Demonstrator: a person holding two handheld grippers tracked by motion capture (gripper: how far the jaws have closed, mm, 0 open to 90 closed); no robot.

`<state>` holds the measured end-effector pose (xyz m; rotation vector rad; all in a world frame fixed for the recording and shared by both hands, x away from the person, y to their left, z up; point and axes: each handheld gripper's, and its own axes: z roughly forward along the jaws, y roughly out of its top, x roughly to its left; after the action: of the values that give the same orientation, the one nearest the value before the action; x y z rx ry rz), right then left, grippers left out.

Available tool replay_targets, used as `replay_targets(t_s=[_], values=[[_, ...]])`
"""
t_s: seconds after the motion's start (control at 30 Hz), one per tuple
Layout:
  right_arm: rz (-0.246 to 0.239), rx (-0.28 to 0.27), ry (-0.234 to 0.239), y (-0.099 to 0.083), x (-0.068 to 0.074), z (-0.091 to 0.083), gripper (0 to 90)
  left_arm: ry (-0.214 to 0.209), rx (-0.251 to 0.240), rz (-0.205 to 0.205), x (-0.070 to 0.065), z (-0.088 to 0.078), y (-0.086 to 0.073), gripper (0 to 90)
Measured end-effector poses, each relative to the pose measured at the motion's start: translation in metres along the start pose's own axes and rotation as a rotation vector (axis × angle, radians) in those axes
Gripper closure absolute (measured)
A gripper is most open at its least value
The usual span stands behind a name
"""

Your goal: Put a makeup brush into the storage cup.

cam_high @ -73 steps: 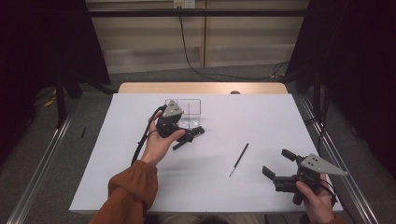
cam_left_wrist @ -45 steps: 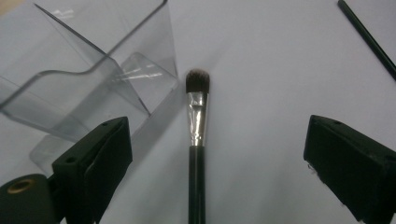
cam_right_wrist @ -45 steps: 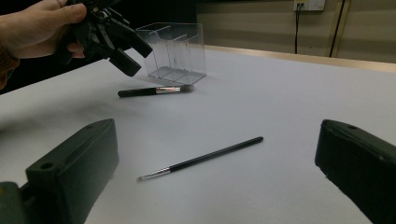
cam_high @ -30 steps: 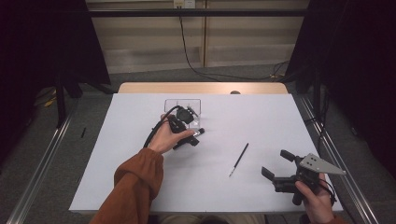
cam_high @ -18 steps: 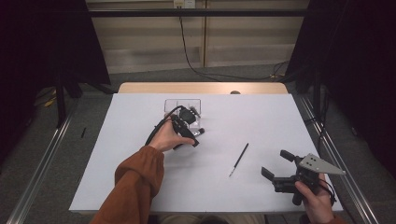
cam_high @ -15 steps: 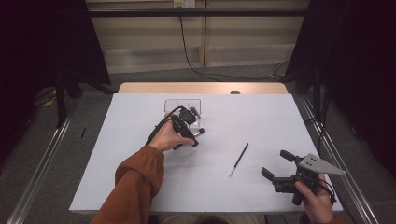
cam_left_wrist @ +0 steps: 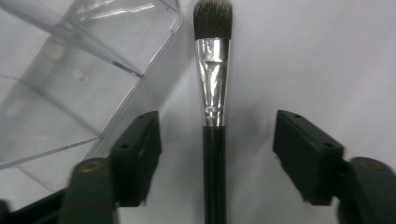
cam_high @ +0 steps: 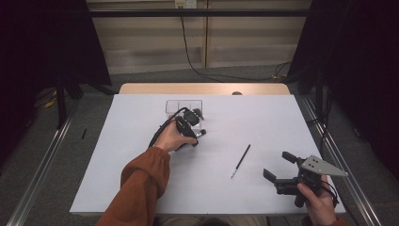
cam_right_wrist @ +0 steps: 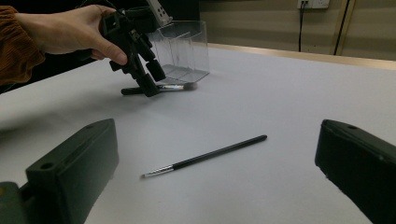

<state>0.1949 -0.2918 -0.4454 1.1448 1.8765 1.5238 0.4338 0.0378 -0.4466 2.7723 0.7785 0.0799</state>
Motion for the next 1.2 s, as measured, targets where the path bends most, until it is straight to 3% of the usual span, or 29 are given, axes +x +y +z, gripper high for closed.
replay_targets(t_s=[0.13,0.2,0.33,0.5,0.77,1.0,1.2], values=[[-0.001,0.000,0.000,0.000,0.000,0.000,0.0,-0.028,0.025,-0.003,0.001,0.004,0.002,42.1],[0.003,0.002,0.000,0.000,0.000,0.000,0.0,-0.026,0.028,-0.025,0.001,0.006,0.002,43.1],[0.000,-0.001,0.001,0.000,0.000,0.000,0.0,-0.017,0.033,-0.019,0.001,0.005,0.004,49.0],[0.004,0.002,0.000,0.000,0.000,0.000,0.0,-0.010,0.033,-0.044,0.004,0.005,0.004,54.9],[0.000,0.006,0.002,0.000,0.000,0.001,0.0,-0.011,0.070,-0.007,-0.001,0.005,0.011,68.1],[0.003,0.008,0.003,0.000,0.000,0.000,0.0,-0.019,0.062,-0.042,0.003,0.007,0.011,74.9],[0.003,0.007,0.003,-0.001,0.000,0.000,0.0,-0.033,0.060,-0.036,0.005,0.006,0.010,78.7]])
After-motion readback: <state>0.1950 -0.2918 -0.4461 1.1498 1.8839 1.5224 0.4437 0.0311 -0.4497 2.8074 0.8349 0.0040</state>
